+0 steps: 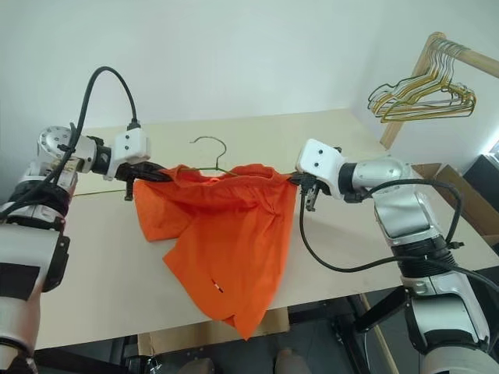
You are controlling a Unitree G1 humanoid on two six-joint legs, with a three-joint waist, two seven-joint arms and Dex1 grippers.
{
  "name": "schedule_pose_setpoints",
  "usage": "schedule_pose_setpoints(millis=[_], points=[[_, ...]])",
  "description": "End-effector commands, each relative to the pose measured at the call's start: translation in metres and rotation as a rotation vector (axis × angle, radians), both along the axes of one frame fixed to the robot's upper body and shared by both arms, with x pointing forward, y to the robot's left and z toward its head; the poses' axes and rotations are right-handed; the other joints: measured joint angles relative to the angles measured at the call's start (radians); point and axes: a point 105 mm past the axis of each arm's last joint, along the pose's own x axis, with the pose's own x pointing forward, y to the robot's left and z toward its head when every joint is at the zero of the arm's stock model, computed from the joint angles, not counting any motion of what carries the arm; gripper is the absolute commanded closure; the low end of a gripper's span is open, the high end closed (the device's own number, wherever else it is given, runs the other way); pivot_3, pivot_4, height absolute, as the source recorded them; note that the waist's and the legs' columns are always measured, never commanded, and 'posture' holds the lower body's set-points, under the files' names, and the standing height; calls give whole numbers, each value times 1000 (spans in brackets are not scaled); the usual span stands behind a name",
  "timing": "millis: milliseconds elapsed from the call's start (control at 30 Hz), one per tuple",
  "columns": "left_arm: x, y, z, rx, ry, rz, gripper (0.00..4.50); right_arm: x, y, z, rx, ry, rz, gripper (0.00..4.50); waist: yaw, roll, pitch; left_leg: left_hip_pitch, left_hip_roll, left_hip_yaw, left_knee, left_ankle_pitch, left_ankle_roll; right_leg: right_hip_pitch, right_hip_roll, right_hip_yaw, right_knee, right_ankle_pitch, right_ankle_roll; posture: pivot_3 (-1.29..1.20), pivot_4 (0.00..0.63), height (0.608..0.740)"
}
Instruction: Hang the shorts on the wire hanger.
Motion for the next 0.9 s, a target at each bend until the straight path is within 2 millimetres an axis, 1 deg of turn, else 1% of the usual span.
schedule_pose_setpoints(millis=[33, 133, 233, 300, 367, 533, 633, 700, 800, 900], points=[[1, -7, 19, -60, -67, -28, 4500, 7, 6, 19, -101, -202, 8, 4475, 0, 0, 0, 0, 0, 0, 0, 0, 0, 0, 0, 0, 0, 0, 0, -31, 0, 740], [1, -4, 15, -24, -65, -24, 4500, 5, 12, 24, -62, -213, 37, 4475, 0, 0, 0, 0, 0, 0, 0, 0, 0, 0, 0, 0, 0, 0, 0, -26, 0, 740], [-2, -2, 8, 15, -46, -38, 4500, 3, 20, 39, -13, -257, 65, 4475, -4, 0, 0, 0, 0, 0, 0, 0, 0, 0, 0, 0, 0, 0, 0, -25, 0, 740], [-2, -3, 5, 9, -38, -35, 4500, 2, 24, 51, 45, -257, 71, 4475, -4, 0, 0, 1, 0, 0, 0, 0, 0, 0, 0, 0, 1, 0, 0, -24, 0, 740], [-1, -3, 4, 0, -36, -24, 4500, 3, 24, 53, 43, -260, 76, 4475, -3, 0, 0, 1, 0, 0, 0, 0, 0, 0, 0, 0, 1, 0, 0, -24, 0, 740], [2, -14, 20, -124, -79, -32, 4500, -2, 29, 27, -47, -228, 133, 4475, 4, 0, 0, 0, 0, 0, 0, 0, 0, 1, -1, -1, 0, 0, 0, -22, 0, 740], [3, -16, 24, -157, -98, -35, 4500, 0, 32, 21, -63, -227, 132, 4475, 1, 0, 0, 0, 0, 0, 0, 0, 0, 1, -1, -1, 1, 0, 0, -23, 0, 740], [2, -17, 25, -176, -100, -41, 4500, 7, 31, 19, -94, -273, 98, 4475, -2, 0, 0, 0, 0, 0, 0, 0, 0, 0, 0, -1, 1, 0, 0, -23, 0, 740], [0, -15, 19, -141, -93, -52, 4500, 9, 30, 21, -87, -284, 93, 4475, -4, 0, 0, 1, 0, 0, 0, 0, 0, 0, 0, 0, 1, 0, 0, -21, 0, 740], [-2, -13, 14, -115, -83, -58, 4500, 8, 30, 23, -88, -295, 105, 3838, -4, 0, 0, 1, 0, 0, 0, 0, 0, 0, 0, 0, 2, 0, 0, -22, 0, 740]])
